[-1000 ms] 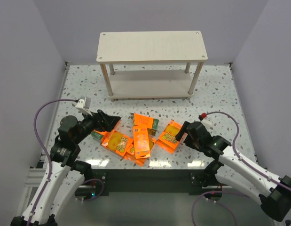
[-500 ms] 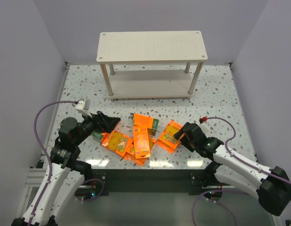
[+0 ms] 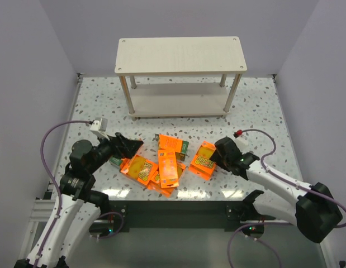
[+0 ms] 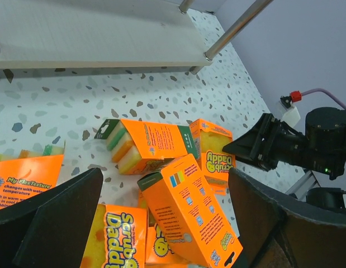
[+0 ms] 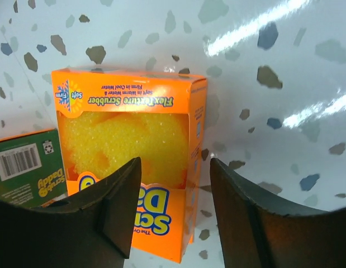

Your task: Place and organize the cleaning sponges onto the shelf

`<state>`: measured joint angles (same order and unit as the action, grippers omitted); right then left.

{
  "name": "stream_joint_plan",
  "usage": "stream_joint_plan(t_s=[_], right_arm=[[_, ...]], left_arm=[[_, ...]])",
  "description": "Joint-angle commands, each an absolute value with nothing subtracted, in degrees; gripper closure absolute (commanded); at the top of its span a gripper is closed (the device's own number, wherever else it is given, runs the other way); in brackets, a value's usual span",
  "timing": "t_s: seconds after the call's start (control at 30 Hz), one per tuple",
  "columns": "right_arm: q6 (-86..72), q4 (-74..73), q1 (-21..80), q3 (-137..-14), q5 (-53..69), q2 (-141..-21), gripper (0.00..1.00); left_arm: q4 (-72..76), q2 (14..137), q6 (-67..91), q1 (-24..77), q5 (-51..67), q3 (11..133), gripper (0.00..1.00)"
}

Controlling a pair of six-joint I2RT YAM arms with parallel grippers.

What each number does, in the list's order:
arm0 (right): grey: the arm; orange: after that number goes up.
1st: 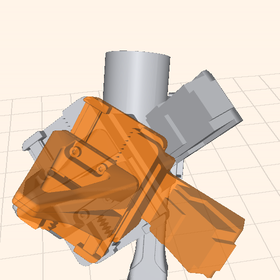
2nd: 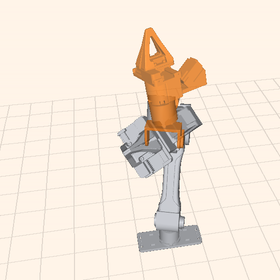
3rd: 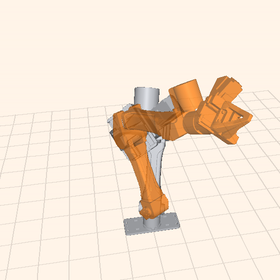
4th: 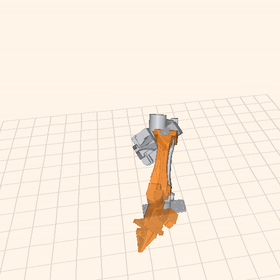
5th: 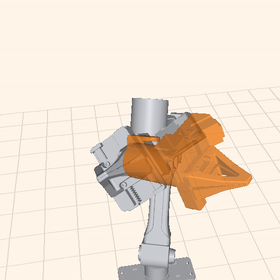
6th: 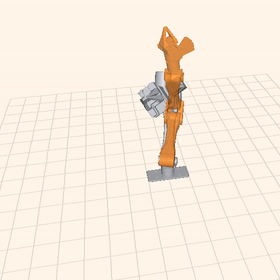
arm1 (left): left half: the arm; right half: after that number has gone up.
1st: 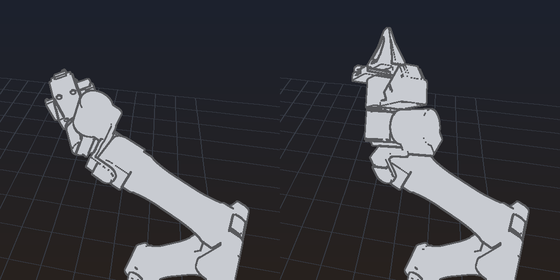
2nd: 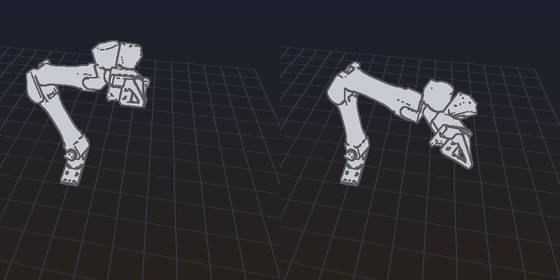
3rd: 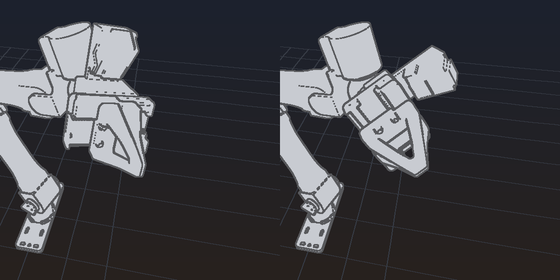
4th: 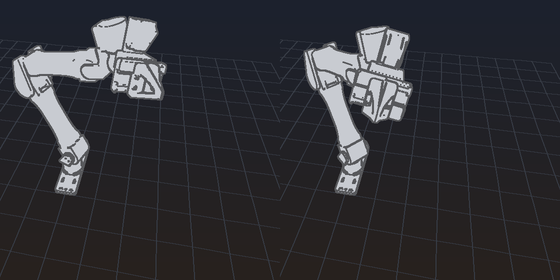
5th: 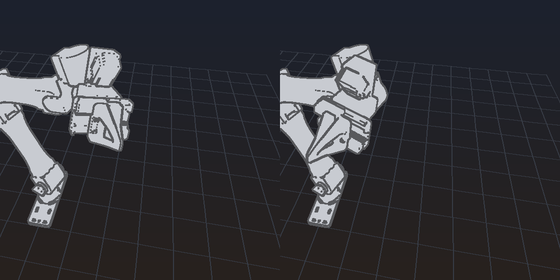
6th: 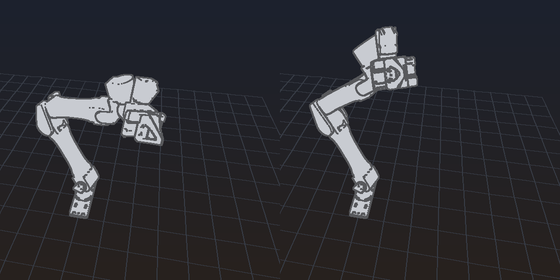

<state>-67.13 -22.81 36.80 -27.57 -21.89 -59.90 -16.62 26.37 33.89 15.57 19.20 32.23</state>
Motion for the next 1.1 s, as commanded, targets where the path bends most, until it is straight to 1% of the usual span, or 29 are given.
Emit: stream_joint_plan(t_s=[0.0, 0.1, 0.13, 0.2, 0.3, 0.37, 0.43, 0.47, 0.53, 0.6, 0.67, 0.77, 0.9, 1.07], right_arm=[[-49.82, -23.47, 34.29, -33.30, -25.31, -63.52, 0.44], [-40.73, -26.45, 33.23, -40.15, -26.19, -68.28, 0.44], [-35.82, -27.33, 33.05, -43.12, -26.54, -71.60, 0.44], [-29.75, -27.34, 32.78, -45.43, -26.63, -74.17, 0.43], [-26.99, -26.72, 31.91, -49.03, -25.84, -78.30, 0.41], [-29.08, -28.65, 31.82, -50.36, -28.21, -76.75, 0.39], [-30.84, -27.61, 31.82, -48.27, -27.25, -73.23, 0.34], [-31.55, -27.77, 31.82, -47.82, -26.72, -69.38, 0.33], [-33.21, -28.73, 31.82, -46.59, -25.58, -66.37, 0.32], [-34.18, -29.96, 31.82, -46.06, -23.47, -64.26, 0.32], [-38.13, -33.30, 31.82, -45.53, -22.33, -63.64, 0.34], [-44.89, -36.12, 31.82, -42.64, -23.20, -62.58, 0.35], [-54.46, -33.58, 31.82, -36.14, -23.65, -60.65, 0.34], [-59.85, -23.83, 31.82, -29.27, -21.27, -61.52, 0.32]], left_arm=[[-17.31, 25.58, 34.01, 15.82, 18.98, 32.70, 0.00], [-16.97, 25.66, 34.19, 15.82, 19.25, 32.43, 0.00], [-16.53, 25.66, 34.45, 15.82, 19.42, 32.26, 0.00], [-15.91, 25.93, 34.89, 15.82, 19.77, 32.25, 0.00], [-15.64, 26.10, 35.42, 15.82, 20.48, 32.17, 0.00], [-16.69, 26.02, 35.16, 15.82, 20.57, 33.04, 0.00], [-17.84, 25.66, 34.63, 15.82, 20.30, 34.10, 0.00], [-18.45, 25.23, 34.19, 15.82, 20.04, 34.36, 0.00], [-18.63, 24.70, 34.19, 15.91, 19.69, 34.10, 0.00], [-17.58, 24.61, 34.63, 15.82, 19.86, 33.49, 0.00], [-16.35, 25.31, 35.24, 15.82, 20.74, 32.61, 0.00], [-15.21, 26.45, 35.60, 15.82, 21.62, 32.26, 0.00], [-14.68, 26.89, 35.77, 15.82, 21.80, 32.26, 0.00], [-15.82, 26.11, 35.60, 15.82, 21.53, 31.99, 0.00]])
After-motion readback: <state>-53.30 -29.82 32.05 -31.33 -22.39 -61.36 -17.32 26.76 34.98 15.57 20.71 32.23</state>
